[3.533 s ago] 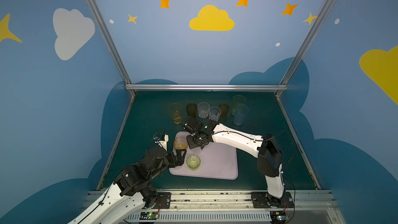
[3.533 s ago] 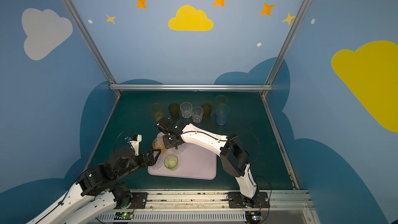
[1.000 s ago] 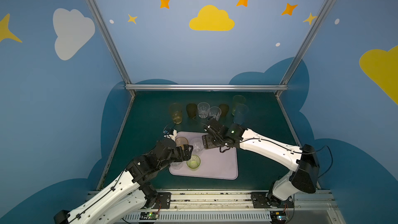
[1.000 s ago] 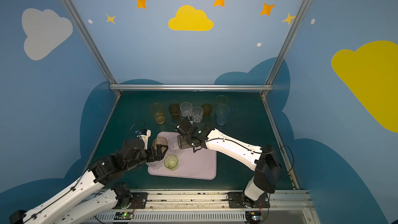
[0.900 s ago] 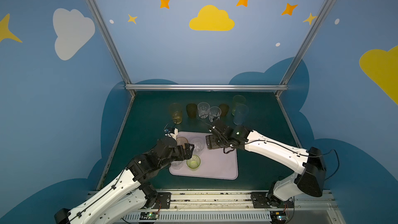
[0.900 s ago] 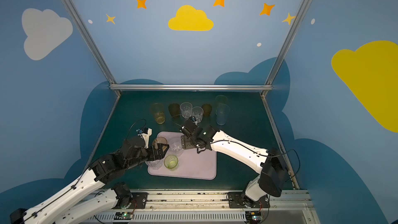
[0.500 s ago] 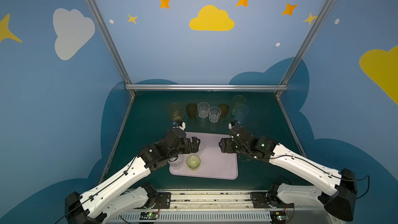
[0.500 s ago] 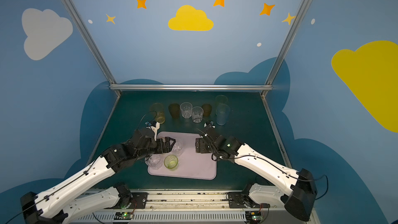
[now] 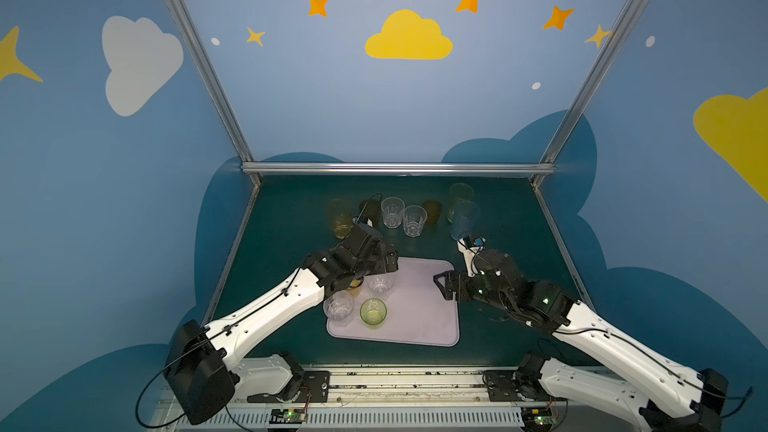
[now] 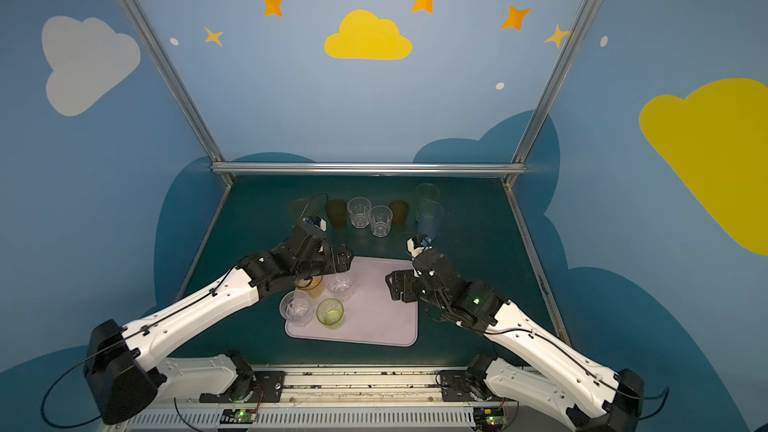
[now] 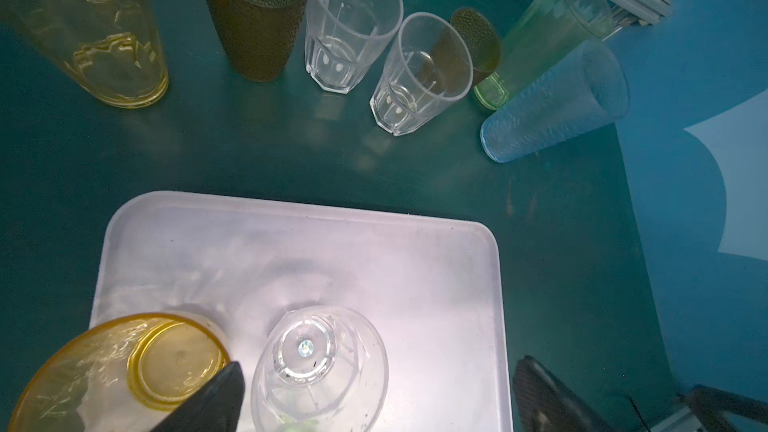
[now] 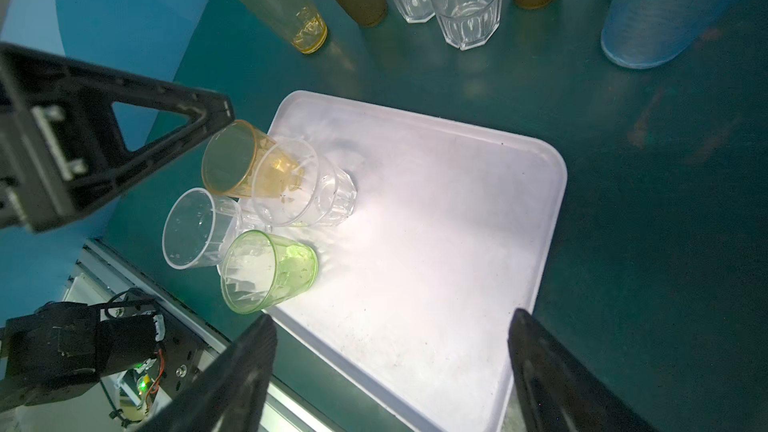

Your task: Place the glasses into the tray

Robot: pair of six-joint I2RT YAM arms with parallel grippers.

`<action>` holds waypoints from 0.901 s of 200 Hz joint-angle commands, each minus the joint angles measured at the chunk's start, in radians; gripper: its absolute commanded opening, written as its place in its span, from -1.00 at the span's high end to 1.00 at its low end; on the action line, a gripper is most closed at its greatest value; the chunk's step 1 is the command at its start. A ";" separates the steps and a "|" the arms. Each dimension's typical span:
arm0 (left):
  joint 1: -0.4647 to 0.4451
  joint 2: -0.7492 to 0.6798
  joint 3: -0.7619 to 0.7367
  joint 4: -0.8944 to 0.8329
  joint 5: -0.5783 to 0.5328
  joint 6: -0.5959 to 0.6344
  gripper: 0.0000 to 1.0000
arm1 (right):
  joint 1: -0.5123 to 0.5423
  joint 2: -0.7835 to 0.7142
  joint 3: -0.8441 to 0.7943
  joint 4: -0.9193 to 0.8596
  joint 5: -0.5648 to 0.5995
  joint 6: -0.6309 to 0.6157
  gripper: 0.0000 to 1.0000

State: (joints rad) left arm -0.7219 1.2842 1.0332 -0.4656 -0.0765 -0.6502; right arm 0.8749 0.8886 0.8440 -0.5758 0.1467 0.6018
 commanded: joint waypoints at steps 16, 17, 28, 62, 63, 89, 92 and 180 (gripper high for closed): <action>0.031 0.055 0.049 0.037 0.018 -0.001 -0.99 | -0.052 -0.102 -0.051 0.021 -0.005 -0.040 -0.73; 0.031 0.056 0.048 0.038 0.019 -0.001 -0.99 | -0.053 -0.104 -0.052 0.022 -0.008 -0.040 -0.73; 0.040 0.075 0.063 0.046 0.027 0.012 -0.99 | -0.069 -0.125 -0.059 0.023 -0.033 -0.048 -0.73; 0.069 0.153 0.141 0.043 0.049 0.042 -0.99 | -0.106 -0.180 -0.090 0.027 -0.080 -0.045 -0.73; 0.070 0.155 0.143 0.044 0.050 0.043 -0.99 | -0.107 -0.181 -0.091 0.027 -0.081 -0.044 -0.73; 0.093 0.217 0.191 0.072 0.094 0.058 -0.99 | -0.126 -0.197 -0.106 0.021 -0.110 -0.027 -0.73; 0.094 0.224 0.197 0.076 0.100 0.058 -0.99 | -0.128 -0.197 -0.106 0.020 -0.112 -0.024 -0.73; 0.134 0.540 0.506 -0.039 0.236 0.180 -0.94 | -0.141 -0.140 -0.149 0.084 -0.160 0.049 -0.73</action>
State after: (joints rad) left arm -0.6003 1.7699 1.4731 -0.4355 0.1196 -0.5327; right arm 0.7383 0.7387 0.7025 -0.5266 -0.0048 0.6239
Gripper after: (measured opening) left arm 0.988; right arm 0.867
